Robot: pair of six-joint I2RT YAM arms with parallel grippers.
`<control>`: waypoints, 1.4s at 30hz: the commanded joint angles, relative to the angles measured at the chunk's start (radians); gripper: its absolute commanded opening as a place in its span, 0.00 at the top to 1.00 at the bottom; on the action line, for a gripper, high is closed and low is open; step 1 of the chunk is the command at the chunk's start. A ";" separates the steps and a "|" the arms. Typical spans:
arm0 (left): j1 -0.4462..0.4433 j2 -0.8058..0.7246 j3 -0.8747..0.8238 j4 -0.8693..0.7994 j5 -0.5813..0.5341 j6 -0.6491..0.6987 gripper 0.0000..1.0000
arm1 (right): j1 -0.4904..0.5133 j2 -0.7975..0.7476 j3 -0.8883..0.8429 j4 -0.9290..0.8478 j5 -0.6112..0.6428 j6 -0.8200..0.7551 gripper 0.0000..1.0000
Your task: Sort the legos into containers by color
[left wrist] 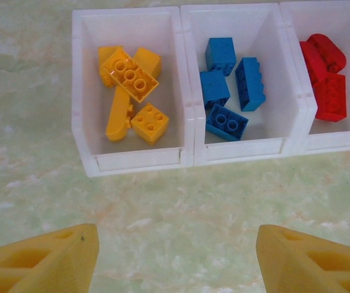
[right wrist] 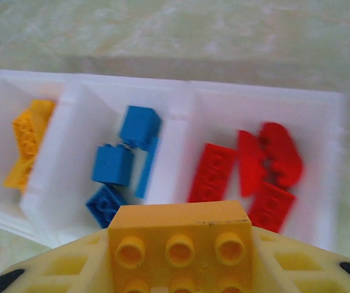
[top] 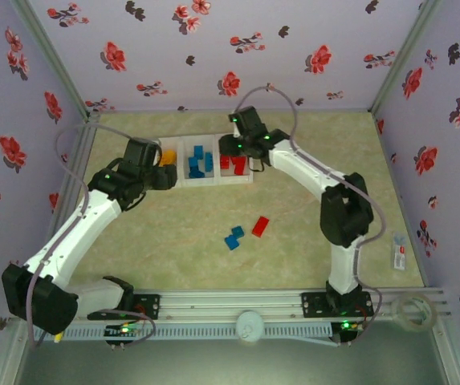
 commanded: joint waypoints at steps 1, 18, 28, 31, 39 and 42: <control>0.006 -0.025 -0.012 -0.026 -0.034 -0.029 0.31 | 0.032 0.097 0.111 0.043 -0.054 0.024 0.59; 0.006 -0.070 -0.028 -0.037 -0.030 -0.038 0.31 | 0.122 0.502 0.627 0.044 -0.233 0.014 0.57; 0.006 -0.094 -0.035 -0.051 -0.029 -0.035 0.31 | 0.130 0.686 0.886 0.053 -0.293 0.094 0.52; 0.006 -0.100 -0.037 -0.055 -0.029 -0.033 0.30 | 0.131 0.717 0.932 0.048 -0.285 0.111 0.47; 0.007 -0.106 -0.047 -0.056 -0.023 -0.033 0.28 | 0.113 0.692 0.920 0.000 -0.272 0.099 0.26; 0.005 -0.108 -0.060 -0.042 -0.010 -0.031 0.28 | 0.105 0.616 0.823 0.004 -0.262 0.068 0.26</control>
